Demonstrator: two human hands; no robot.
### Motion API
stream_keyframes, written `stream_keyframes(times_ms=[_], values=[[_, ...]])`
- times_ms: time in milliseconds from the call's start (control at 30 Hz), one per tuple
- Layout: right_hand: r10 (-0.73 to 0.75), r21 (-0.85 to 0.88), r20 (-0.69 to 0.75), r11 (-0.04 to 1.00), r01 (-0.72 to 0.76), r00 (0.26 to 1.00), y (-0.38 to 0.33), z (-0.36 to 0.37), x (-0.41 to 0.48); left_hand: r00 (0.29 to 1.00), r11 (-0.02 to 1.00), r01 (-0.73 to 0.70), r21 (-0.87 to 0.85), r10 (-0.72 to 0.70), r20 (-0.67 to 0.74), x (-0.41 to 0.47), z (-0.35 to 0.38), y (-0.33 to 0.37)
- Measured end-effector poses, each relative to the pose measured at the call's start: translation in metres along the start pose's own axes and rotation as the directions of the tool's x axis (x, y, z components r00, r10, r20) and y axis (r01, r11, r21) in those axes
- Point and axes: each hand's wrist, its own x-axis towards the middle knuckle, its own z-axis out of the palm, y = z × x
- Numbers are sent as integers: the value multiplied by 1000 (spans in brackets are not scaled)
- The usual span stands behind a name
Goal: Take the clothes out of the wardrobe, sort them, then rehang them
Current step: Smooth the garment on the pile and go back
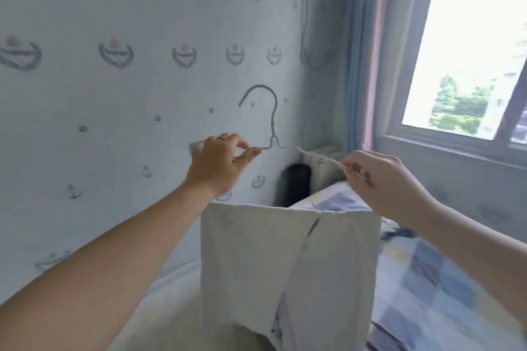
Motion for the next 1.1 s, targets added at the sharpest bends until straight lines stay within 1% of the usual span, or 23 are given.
stream_keyframes(times_ms=[67,167,233,300,367,433,567,667,733,833,967,1033,1100], values=[[82,-41,-5,996,-82,997,18,5,-21,996,996,-30,-88,37,80,6,43,3],[189,-113,2,976,-187,982,39,4,-56,984,984,-110,-142,128,126,9,101,17],[258,-159,-2,954,-255,966,50,-3,-83,966,961,-161,-223,200,165,8,134,35],[333,-224,-11,918,-326,943,57,-14,-113,936,921,-200,-334,281,213,6,165,56],[413,-286,-32,869,-404,910,61,-28,-143,897,871,-204,-448,350,271,2,192,83],[504,-335,-59,803,-493,861,61,-43,-173,855,835,-220,-504,414,312,-7,215,115],[673,-398,-139,634,-663,727,57,-76,-237,756,780,-302,-548,547,361,-33,248,183],[748,-403,-191,530,-746,635,51,-100,-282,672,734,-319,-600,622,403,-55,265,232],[773,-407,-228,478,-779,593,49,-115,-309,609,699,-321,-639,669,427,-71,276,264],[810,-404,-271,394,-826,519,49,-137,-349,516,656,-294,-695,721,463,-96,292,309],[849,-389,-293,314,-866,440,64,-167,-403,382,602,-198,-773,774,505,-129,321,370],[864,-379,-307,274,-884,399,81,-181,-432,328,583,-164,-796,793,513,-146,340,402],[880,-366,-312,237,-900,359,107,-195,-464,289,578,-143,-804,801,524,-164,365,435]])
